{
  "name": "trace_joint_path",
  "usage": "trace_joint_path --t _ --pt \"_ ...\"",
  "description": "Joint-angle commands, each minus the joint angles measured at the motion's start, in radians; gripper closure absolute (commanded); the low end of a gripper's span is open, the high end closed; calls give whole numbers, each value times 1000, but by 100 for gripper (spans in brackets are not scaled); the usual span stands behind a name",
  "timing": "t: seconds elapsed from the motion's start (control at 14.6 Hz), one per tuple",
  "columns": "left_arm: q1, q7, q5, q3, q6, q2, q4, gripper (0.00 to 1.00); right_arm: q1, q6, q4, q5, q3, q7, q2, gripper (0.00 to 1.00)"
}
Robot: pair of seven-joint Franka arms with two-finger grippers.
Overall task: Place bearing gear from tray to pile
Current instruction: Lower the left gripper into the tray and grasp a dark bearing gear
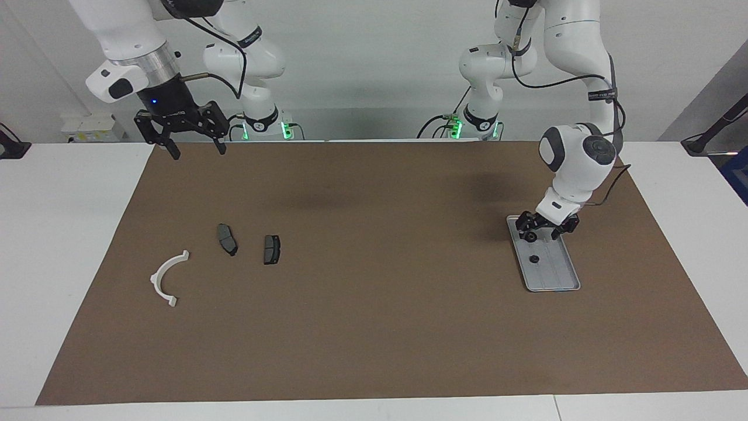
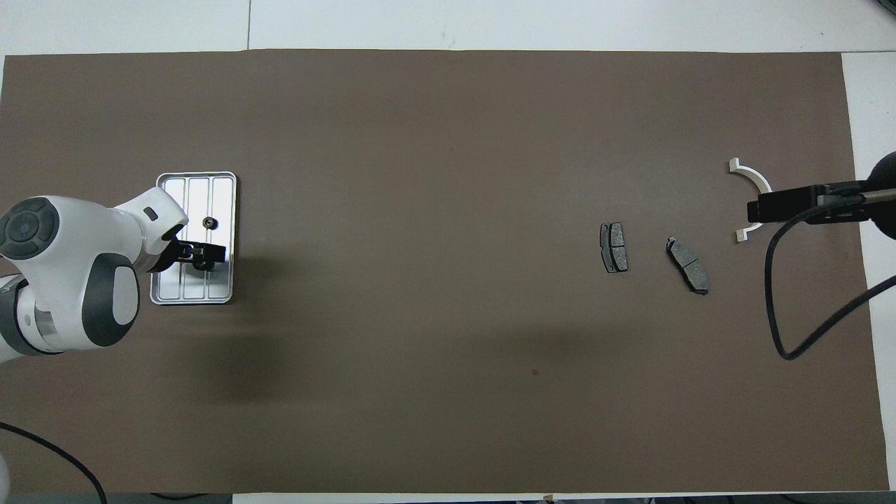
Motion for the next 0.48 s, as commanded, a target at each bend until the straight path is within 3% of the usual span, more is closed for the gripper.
trace_joint_path --t 0.0,0.41 --pt "-12 -13 3 10 17 16 11 0 -13 -3 -18 28 3 -28 -17 0" --pt "-12 -13 4 10 30 24 8 4 -26 8 -18 23 -2 -16 -17 0"
